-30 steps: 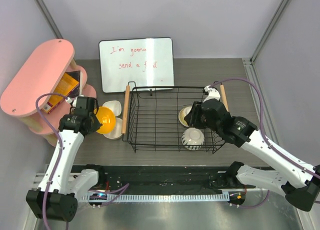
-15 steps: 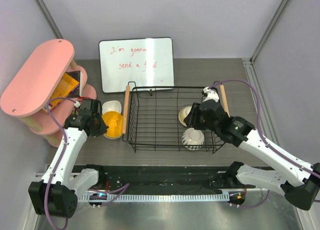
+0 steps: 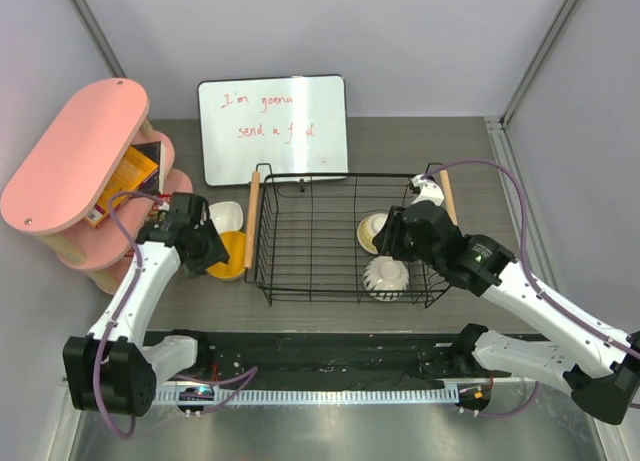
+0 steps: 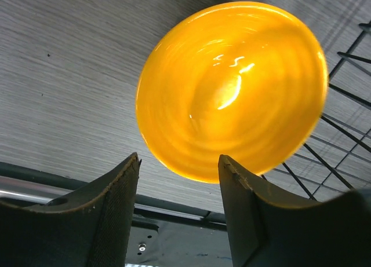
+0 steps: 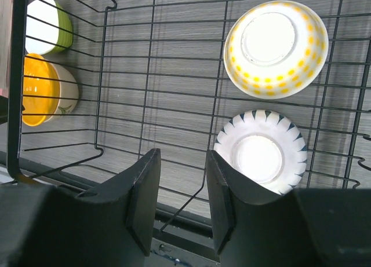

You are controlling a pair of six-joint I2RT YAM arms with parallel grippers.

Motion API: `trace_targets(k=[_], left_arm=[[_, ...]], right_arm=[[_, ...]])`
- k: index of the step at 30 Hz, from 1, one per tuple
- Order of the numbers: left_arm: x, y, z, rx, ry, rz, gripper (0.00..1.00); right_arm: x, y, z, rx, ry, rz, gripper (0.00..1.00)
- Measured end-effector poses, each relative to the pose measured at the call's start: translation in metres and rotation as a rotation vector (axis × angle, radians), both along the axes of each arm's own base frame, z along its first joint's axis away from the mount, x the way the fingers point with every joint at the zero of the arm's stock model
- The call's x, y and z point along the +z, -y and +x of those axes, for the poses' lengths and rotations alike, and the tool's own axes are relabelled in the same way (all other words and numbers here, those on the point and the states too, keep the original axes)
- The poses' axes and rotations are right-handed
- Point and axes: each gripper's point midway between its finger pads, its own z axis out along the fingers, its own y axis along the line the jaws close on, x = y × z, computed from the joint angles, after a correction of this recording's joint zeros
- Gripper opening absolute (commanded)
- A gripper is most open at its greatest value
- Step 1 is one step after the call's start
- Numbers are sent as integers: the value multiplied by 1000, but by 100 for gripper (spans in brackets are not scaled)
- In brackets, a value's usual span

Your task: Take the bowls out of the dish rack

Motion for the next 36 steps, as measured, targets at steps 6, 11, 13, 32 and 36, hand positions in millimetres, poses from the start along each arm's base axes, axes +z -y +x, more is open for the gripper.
trace_targets(k=[6, 11, 13, 32, 36], left_arm=[[18, -5, 1, 17, 92, 17, 59], [78, -12, 1, 51, 297, 23, 57], [130, -5, 7, 35, 459, -27, 56], [136, 256, 19, -713, 350, -409, 76], [92, 277, 11, -736, 255, -454, 76]], right_arm=[[6, 9, 0, -27, 14, -14, 46], [1, 24, 2, -86, 12, -74, 55], [-2, 29, 2, -107, 8, -93, 56], [-63, 39, -2, -151, -155, -267, 72], [-76, 48, -11, -172, -175, -267, 73]])
